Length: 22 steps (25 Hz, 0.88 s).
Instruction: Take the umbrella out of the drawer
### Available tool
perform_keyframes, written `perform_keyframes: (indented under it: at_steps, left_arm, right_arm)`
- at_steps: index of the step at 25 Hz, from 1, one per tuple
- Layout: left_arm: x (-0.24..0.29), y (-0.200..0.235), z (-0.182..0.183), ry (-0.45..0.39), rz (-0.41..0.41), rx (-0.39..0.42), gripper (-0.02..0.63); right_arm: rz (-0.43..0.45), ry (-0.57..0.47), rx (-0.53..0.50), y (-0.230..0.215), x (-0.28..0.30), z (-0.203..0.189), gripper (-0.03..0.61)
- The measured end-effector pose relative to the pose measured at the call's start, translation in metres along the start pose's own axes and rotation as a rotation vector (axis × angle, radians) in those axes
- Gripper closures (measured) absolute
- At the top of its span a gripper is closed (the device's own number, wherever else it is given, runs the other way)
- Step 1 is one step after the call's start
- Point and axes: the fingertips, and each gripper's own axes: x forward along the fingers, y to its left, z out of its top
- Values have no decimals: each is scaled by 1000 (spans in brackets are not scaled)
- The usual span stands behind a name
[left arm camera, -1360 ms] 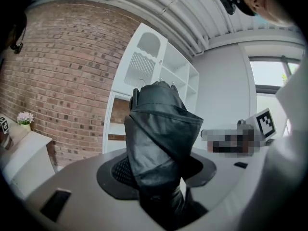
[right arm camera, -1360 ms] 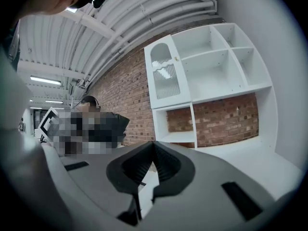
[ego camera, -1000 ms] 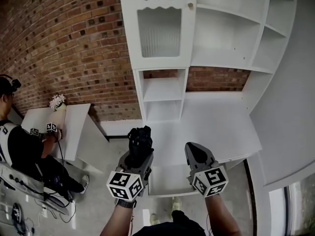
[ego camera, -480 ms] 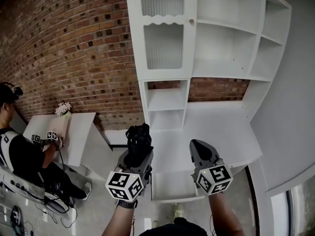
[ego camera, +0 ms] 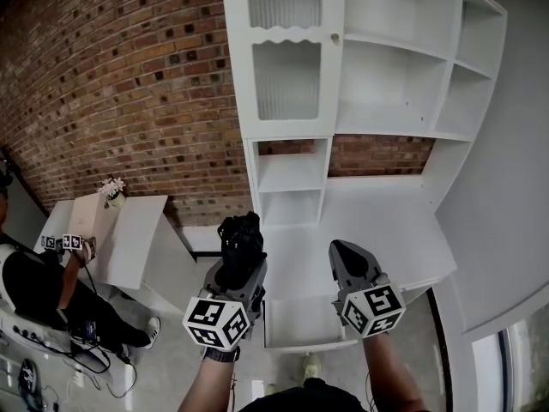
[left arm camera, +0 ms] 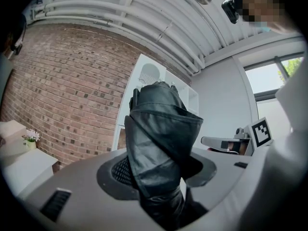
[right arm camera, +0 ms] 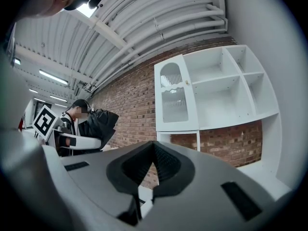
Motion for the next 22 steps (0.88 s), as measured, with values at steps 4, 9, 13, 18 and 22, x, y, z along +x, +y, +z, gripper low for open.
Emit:
perform_keyframes:
  at_steps: [4, 9, 13, 18, 22]
  left_arm:
    - [1, 1, 2, -10, 2, 2, 385]
    - [-1, 2, 3, -11, 5, 9, 385]
    - [-1, 3, 4, -12, 7, 8, 385]
    - [-4, 2, 7, -15, 12, 15, 385]
    - [-3, 2, 6, -17, 15, 21, 385]
  right_arm:
    - [4, -5, -4, 1, 1, 1, 575]
    - [8, -6, -10, 4, 2, 2, 575]
    - [10, -6, -7, 4, 2, 1, 575]
    - [14, -9, -8, 6, 2, 4, 575]
    - [13, -11, -9, 5, 2, 4, 575]
